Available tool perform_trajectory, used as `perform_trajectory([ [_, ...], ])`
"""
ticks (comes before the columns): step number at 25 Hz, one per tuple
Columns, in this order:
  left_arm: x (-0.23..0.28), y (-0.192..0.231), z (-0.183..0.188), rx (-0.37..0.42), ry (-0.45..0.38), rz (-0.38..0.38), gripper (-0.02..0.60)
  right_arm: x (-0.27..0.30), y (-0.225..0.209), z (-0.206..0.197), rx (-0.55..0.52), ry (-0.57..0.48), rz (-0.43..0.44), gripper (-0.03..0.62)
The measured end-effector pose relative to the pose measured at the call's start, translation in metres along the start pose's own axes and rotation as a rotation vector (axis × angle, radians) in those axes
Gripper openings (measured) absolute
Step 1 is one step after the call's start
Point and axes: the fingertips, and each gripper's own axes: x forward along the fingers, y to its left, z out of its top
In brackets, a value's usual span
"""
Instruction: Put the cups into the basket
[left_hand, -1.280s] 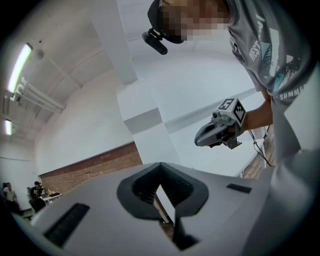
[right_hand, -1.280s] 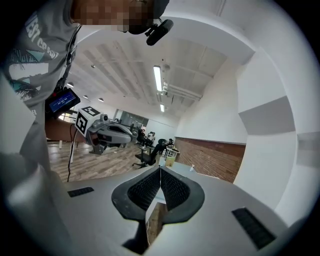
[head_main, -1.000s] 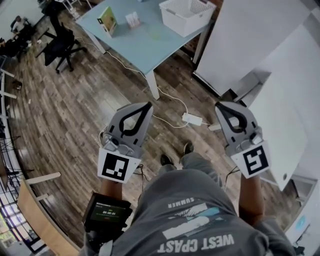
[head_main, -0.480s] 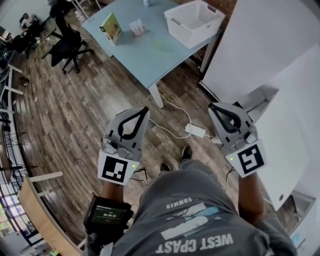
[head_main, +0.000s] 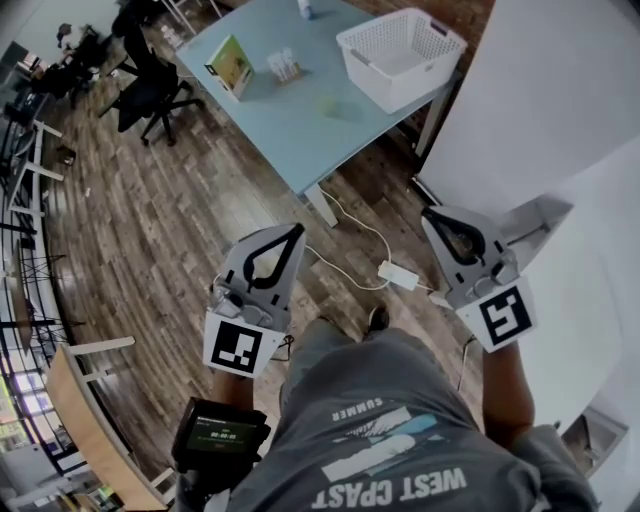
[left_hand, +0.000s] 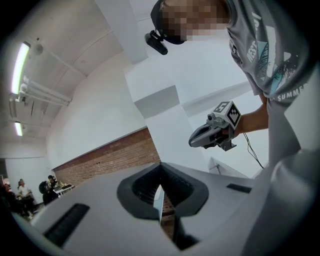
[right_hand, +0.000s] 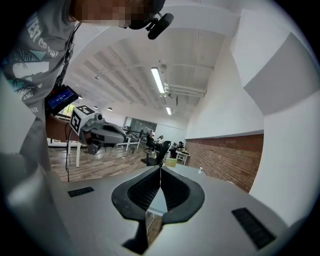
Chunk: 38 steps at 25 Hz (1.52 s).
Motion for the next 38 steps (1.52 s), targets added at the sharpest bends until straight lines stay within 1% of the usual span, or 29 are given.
perform_trajectory([
  [3,-0.001,0.008,-0.007,0.026,0.007,-0.008,0.0,0.01,0.005,-0.007,0.008,0.014,0.01,0.014],
  [5,-0.001,0.019,-0.013,0.012,-0.006,-0.008,0.0,0.019,0.007,-0.008,0.001,0.03,0.004,0.014],
  [7,0.0,0.031,-0.022,-0.001,-0.014,-0.02,0.0,0.031,0.007,-0.003,-0.004,0.021,-0.017,0.014],
  [9,0.002,0.046,-0.029,0.01,-0.031,-0.039,0.0,0.043,0.005,0.004,0.003,0.019,-0.046,0.012],
  [15,0.004,0.107,-0.035,0.045,-0.092,-0.083,0.0,0.092,0.006,0.022,-0.02,0.052,-0.105,0.014],
  [18,0.005,0.136,-0.047,0.043,-0.109,-0.1,0.0,0.119,0.005,0.033,-0.029,0.052,-0.139,0.014],
  [20,0.004,0.148,-0.057,0.033,-0.108,-0.115,0.0,0.134,0.007,0.037,-0.037,0.045,-0.154,0.014],
  [22,0.004,0.156,-0.06,0.037,-0.127,-0.132,0.0,0.145,0.011,0.04,-0.045,0.047,-0.164,0.012],
  [25,0.004,0.169,-0.063,0.043,-0.147,-0.142,0.0,0.156,0.014,0.039,-0.052,0.076,-0.165,0.014],
  [30,0.016,0.184,-0.075,-0.004,-0.142,-0.137,0.0,0.174,-0.001,0.038,-0.049,0.096,-0.17,0.014],
  [34,0.028,0.185,-0.078,0.006,-0.124,-0.142,0.0,0.189,-0.015,0.029,-0.047,0.096,-0.143,0.014],
  [38,0.045,0.193,-0.079,0.01,-0.099,-0.118,0.0,0.204,-0.035,0.025,-0.048,0.076,-0.105,0.014],
])
